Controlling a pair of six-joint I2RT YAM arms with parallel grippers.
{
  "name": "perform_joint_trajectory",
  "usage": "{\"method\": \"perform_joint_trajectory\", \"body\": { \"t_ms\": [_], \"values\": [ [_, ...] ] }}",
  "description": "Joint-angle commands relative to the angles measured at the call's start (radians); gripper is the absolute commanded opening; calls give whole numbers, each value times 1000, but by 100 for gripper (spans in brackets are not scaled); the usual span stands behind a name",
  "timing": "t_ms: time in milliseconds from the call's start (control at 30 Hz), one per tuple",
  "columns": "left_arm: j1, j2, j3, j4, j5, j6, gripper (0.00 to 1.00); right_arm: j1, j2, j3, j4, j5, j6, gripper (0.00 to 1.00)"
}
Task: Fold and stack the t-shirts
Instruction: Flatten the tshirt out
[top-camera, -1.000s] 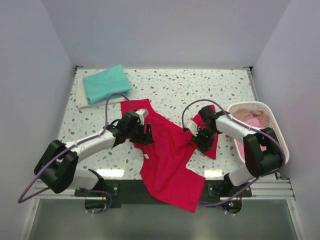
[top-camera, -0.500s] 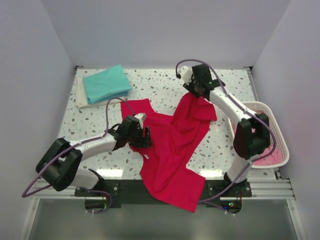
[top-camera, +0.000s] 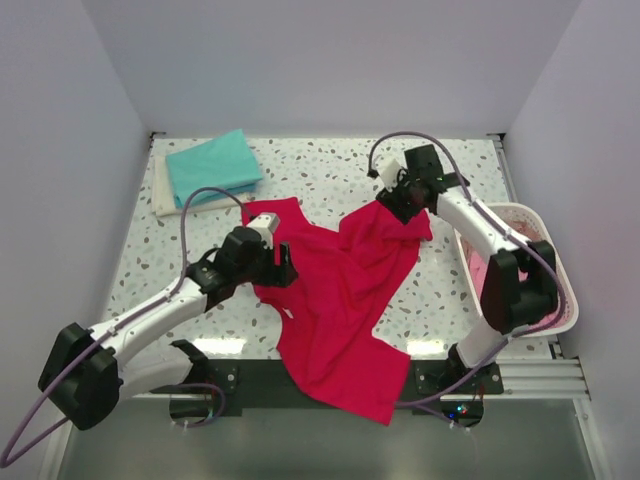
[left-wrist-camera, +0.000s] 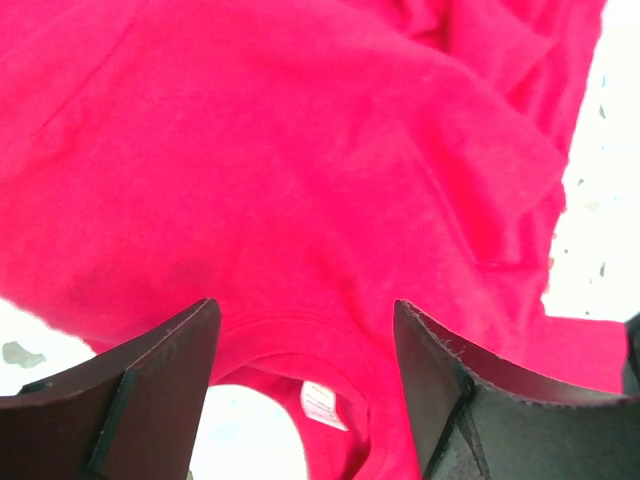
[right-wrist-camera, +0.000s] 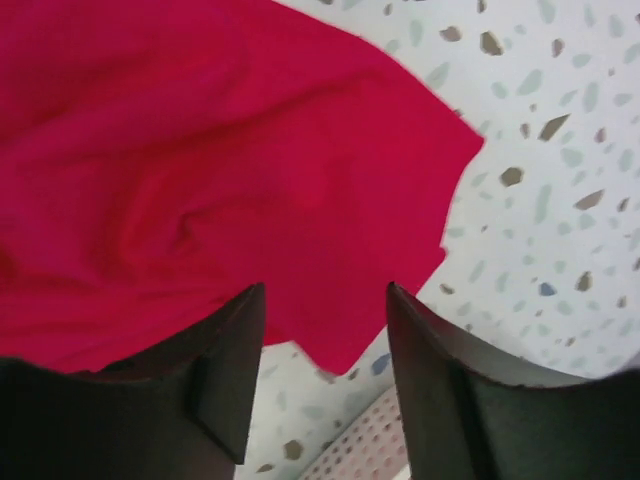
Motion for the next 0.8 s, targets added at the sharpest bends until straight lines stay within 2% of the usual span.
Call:
{"method": "perform_joint_trajectory", "body": {
  "t_ms": [0, 33, 100, 133, 167, 400, 533, 667, 767],
  "values": [
    [0, 4, 24, 5, 79, 16, 74, -13, -106, -83, -115, -271, -79, 51],
    [0, 21, 17, 30, 110, 8, 72, -13, -98, -100, -120, -274, -68, 26],
    [-3, 44, -3, 99, 173, -19, 68, -13, -72, -137, -141, -257, -70, 14],
    [-6, 73, -3, 113, 185, -23, 68, -13, -46, -150, -138, -249, -62, 4],
    [-10, 90, 4, 122, 182, -29, 67, -15, -38, -183, -123, -240, -60, 2],
    [-17, 198, 1, 170, 179, -18, 66, -15, 12, -295, -9, -151, -33, 0],
    [-16, 138, 0, 133, 139, 13, 67, -15, 12, -354, -18, -145, -77, 0],
    [-2, 26, 62, 7, -18, 99, 75, -13, -32, -434, -136, -175, -180, 0],
    [49, -38, 117, -36, -46, 161, 80, -6, -80, -486, -244, -194, -264, 0]
  ]
}}
